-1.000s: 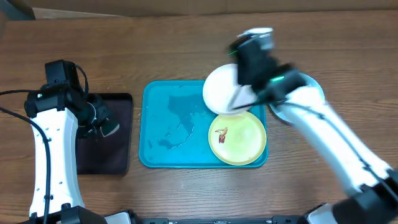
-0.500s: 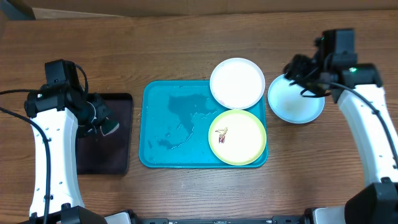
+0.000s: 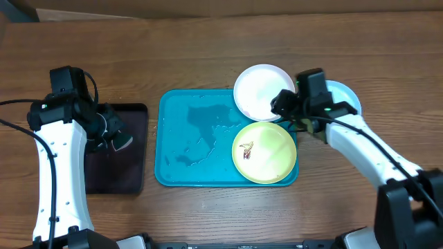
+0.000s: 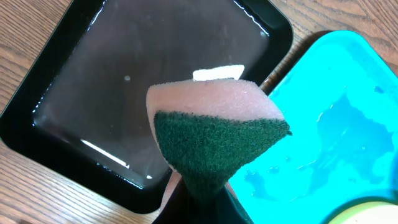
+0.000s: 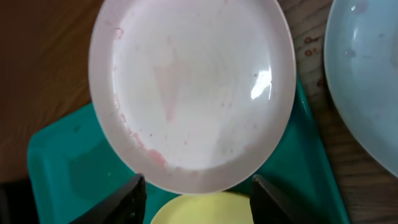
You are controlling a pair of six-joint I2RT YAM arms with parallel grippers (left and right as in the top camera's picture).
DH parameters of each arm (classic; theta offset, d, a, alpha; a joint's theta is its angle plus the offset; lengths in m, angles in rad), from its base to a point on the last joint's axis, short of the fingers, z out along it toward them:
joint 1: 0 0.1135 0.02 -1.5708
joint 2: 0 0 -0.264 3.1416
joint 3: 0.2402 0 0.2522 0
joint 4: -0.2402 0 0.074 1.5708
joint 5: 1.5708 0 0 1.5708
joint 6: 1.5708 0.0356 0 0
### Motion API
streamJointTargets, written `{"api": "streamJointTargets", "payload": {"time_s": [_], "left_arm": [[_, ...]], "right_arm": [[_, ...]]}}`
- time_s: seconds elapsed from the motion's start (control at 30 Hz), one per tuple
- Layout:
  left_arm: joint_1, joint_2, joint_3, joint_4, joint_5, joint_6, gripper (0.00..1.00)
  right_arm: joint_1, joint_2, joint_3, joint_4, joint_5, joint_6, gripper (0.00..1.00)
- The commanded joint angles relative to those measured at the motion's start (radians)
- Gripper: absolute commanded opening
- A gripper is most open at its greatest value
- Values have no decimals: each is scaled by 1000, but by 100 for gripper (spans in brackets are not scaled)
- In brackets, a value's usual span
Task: Clean dirty plates on tray and stack at the side
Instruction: 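Release the white plate and withdraw the right gripper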
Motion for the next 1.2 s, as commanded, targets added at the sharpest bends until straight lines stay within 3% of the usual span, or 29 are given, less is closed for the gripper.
{"api": "streamJointTargets", "payload": {"time_s": [0.0,0.57,0.63,0.77,0.9,1.17], "left_arm": [[0,-5,2,2,11,19,4],[0,-5,2,3,11,19,4],[0,-5,2,3,11,19,4],[-1,-5,2,3,11,19,4],[0,-5,2,3,11,19,4],[0,-5,2,3,10,19,4]], "right_arm": [[23,72,-6,16,143,88,54],[38,206,-6,108,175,128,52],[37,218,-6,119,169,134,41],[39,218,-2,121,164,132,4],[39,210,36,95,118,77,4],[-29,74,243,-143,93,-33,4]]}}
